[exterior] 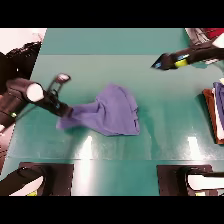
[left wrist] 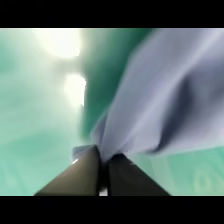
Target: Fold the shirts.
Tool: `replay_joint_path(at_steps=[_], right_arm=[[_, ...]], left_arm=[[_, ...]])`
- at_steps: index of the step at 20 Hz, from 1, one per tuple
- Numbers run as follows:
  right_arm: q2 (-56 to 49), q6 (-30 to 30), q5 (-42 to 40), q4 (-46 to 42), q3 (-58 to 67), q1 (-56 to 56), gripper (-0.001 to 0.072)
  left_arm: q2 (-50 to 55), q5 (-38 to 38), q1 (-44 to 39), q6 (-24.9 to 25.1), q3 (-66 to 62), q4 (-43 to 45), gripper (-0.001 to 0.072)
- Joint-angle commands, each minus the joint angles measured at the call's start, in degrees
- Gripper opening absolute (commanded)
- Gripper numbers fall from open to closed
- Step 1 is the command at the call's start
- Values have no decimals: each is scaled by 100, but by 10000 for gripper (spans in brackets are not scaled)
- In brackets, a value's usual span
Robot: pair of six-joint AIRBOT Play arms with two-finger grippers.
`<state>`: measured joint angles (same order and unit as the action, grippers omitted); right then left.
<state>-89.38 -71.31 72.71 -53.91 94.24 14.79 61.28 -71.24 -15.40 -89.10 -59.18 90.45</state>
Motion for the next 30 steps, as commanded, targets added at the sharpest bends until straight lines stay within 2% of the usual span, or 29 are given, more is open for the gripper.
replay_joint_path(at_steps=[1, 3, 7, 9, 10, 11, 12, 13, 16, 18, 22, 24, 26, 30], right_arm=[[-916, 0, -74, 39, 7, 507, 527], [-1349, 0, -197, 46, 7, 723, 527], [-2212, -4, -42, 402, 479, 1106, 523], [-2562, -205, -74, 297, 881, 1274, 520], [-2708, -264, -76, 223, 1086, 1325, 489], [-2815, -269, -70, 179, 1246, 1344, 394], [-2872, -267, -70, 164, 1375, 1377, 252], [-2874, -256, -70, 127, 1453, 1379, 13], [-2632, -256, -2, 107, 1853, 1211, 13], [-2129, -260, 28, -205, 2142, 1012, 13], [-341, -256, 94, -940, 2199, 555, 13], [680, -256, 11, -1032, 1840, 365, 13], [1528, -256, 0, -1259, 1598, 258, 13], [2623, -260, 59, -1681, 1421, 225, 13]], left_arm=[[-26, 348, 717, -72, -518, 411, 28], [-13, 385, 999, -66, -514, 136, 28], [-13, 483, 1043, -50, -514, -74, 28], [-13, 479, 1043, -50, -514, -138, 28], [-13, 476, 1043, -50, -514, -166, 28], [-13, 470, 1043, -50, -514, -203, 28], [-13, 455, 1043, -50, -514, -236, 28], [-15, 450, 1043, -50, -514, -271, 28], [-105, 431, 1043, -50, -673, -293, 28], [-313, 389, 1043, -48, -1250, -271, 27], [-715, 492, 1043, -48, -3130, -313, 28], [-811, 568, 1043, -42, -4085, -562, 28], [-813, 566, 1043, 166, -4931, -953, 28], [-813, 566, 1043, 260, -5827, -1862, 28]])
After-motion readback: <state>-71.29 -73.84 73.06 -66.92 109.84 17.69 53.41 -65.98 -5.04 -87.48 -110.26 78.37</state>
